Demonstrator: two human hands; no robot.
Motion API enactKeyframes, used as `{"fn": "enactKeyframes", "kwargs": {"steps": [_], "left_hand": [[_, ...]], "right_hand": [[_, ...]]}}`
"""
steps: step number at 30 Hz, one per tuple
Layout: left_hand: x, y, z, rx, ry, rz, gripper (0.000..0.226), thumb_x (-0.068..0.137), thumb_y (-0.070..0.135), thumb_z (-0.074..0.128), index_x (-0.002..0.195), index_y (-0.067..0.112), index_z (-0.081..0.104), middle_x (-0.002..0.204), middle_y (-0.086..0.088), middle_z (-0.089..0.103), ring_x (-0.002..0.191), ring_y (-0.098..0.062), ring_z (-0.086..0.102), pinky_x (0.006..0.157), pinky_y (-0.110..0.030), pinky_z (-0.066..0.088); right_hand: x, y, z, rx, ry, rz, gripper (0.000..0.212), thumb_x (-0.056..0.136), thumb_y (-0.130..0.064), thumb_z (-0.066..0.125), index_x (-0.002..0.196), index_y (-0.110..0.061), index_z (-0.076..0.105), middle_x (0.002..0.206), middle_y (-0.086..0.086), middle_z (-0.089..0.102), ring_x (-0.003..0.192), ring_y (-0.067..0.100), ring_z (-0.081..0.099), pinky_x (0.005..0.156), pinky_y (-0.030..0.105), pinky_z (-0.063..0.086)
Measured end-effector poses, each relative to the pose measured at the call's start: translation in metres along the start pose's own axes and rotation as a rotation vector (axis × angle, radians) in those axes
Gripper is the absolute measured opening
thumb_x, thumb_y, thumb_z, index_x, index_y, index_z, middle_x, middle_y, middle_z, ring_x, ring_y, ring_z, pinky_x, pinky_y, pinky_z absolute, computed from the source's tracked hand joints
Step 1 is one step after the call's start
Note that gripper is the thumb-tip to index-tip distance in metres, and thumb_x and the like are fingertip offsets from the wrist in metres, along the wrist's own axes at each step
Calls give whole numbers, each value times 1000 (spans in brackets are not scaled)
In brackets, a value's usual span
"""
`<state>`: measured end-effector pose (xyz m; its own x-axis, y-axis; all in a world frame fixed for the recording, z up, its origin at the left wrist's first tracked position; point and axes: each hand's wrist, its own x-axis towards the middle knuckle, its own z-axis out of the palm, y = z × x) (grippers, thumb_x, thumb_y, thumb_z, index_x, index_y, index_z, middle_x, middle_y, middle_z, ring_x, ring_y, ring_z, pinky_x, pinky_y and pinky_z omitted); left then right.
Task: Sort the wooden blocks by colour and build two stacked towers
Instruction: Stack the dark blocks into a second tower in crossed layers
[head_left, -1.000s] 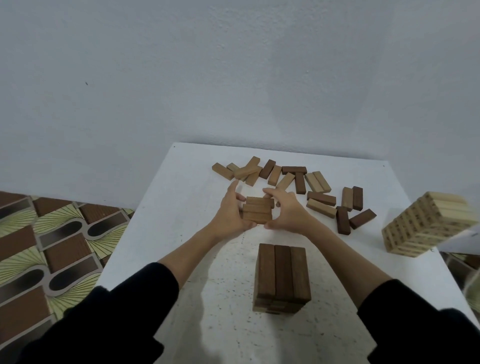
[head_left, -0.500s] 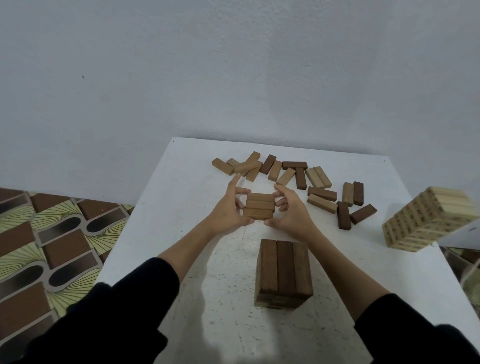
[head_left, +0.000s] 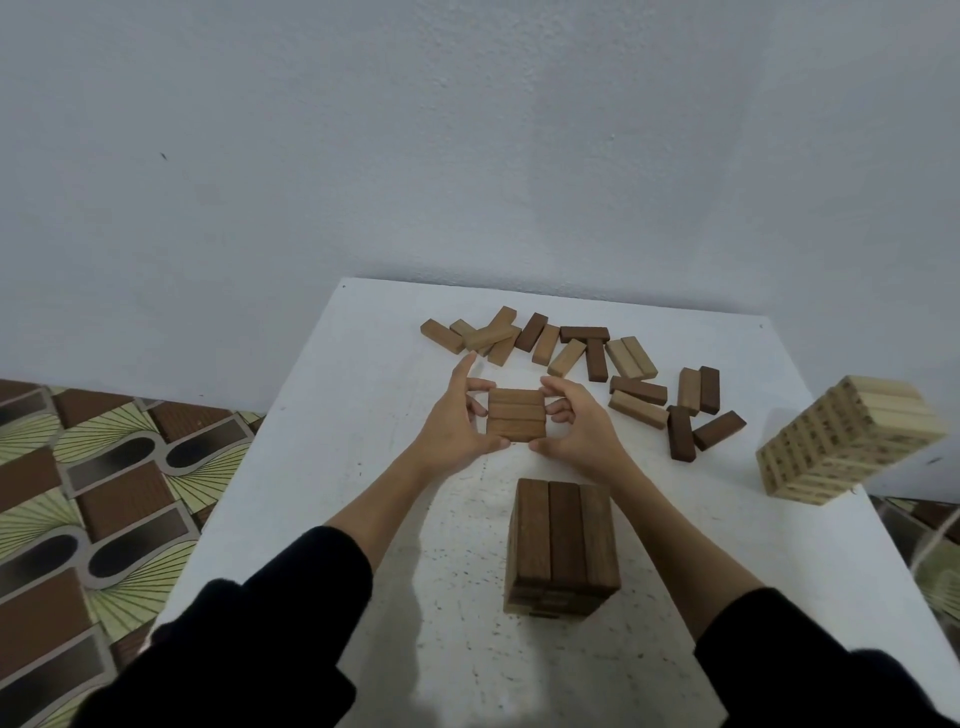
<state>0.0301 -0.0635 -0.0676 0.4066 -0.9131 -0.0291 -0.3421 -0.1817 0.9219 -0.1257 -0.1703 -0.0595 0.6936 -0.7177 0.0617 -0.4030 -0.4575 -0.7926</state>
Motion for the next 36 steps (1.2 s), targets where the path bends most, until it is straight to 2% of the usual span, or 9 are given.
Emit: {"fn": "enactKeyframes", "kwargs": {"steps": [3, 12, 18, 22, 25, 29, 32, 36], "left_hand": [[0, -1, 1, 4, 4, -1, 115, 65, 10, 86, 151, 24, 9, 121, 9, 47, 98, -20, 52, 87, -29, 47], [0, 0, 1, 8, 4, 3, 116, 64, 14, 87, 150, 28, 10, 122, 9, 47, 97, -16, 52, 89, -31, 48], [0, 2, -3, 63, -36, 12, 115, 67, 11, 85, 150, 25, 7, 127, 6, 45, 97, -11, 51, 80, -13, 44], [1, 3, -2, 71, -29, 1, 111, 68, 8, 83, 150, 20, 9, 126, 1, 47, 94, -12, 50, 77, -11, 42], [0, 2, -2, 70, -22, -29, 108, 69, 8, 83, 150, 21, 12, 126, 2, 47, 98, -13, 49, 73, -7, 41], [0, 8, -3, 84, -41, -41, 103, 70, 8, 82, 149, 19, 15, 128, 0, 44, 106, -14, 44, 77, -11, 36], [-2, 17, -7, 91, -42, -38, 100, 70, 10, 82, 146, 19, 18, 126, 1, 43, 110, -14, 43, 80, -16, 37], [-8, 43, -22, 37, -25, 23, 86, 69, 8, 83, 135, 24, 30, 125, 7, 46, 116, -14, 46, 82, -21, 41]], "right_hand": [[-1, -1, -1, 2, -1, 1, 77, 67, -7, 81, 135, -9, 43, 124, 6, 52, 99, 16, 52, 84, 21, 45], [0, -2, -1, 11, -6, 11, 80, 67, -5, 81, 136, -9, 41, 124, 7, 51, 99, 17, 52, 86, 25, 47], [-2, -4, -1, 13, -32, 17, 88, 67, -5, 80, 142, -12, 35, 126, 0, 49, 102, 17, 51, 85, 21, 45], [-3, -4, -3, 23, -29, 12, 81, 69, -3, 78, 139, -10, 38, 124, 4, 51, 101, 19, 51, 80, 13, 42], [-3, -4, -2, 13, -44, 27, 77, 69, -3, 78, 137, -10, 41, 125, 6, 51, 101, 17, 51, 81, 15, 43], [0, -14, -7, 2, -113, 83, 78, 71, -4, 77, 138, -15, 39, 129, 3, 47, 101, 13, 48, 76, 9, 40], [1, -27, -16, 67, -162, 120, 81, 72, -2, 75, 140, -17, 35, 130, 2, 44, 98, 13, 49, 72, 10, 41], [-7, -49, -36, 168, -132, 83, 82, 72, 2, 74, 141, -21, 36, 131, 0, 44, 98, 7, 48, 81, 17, 42]]}}
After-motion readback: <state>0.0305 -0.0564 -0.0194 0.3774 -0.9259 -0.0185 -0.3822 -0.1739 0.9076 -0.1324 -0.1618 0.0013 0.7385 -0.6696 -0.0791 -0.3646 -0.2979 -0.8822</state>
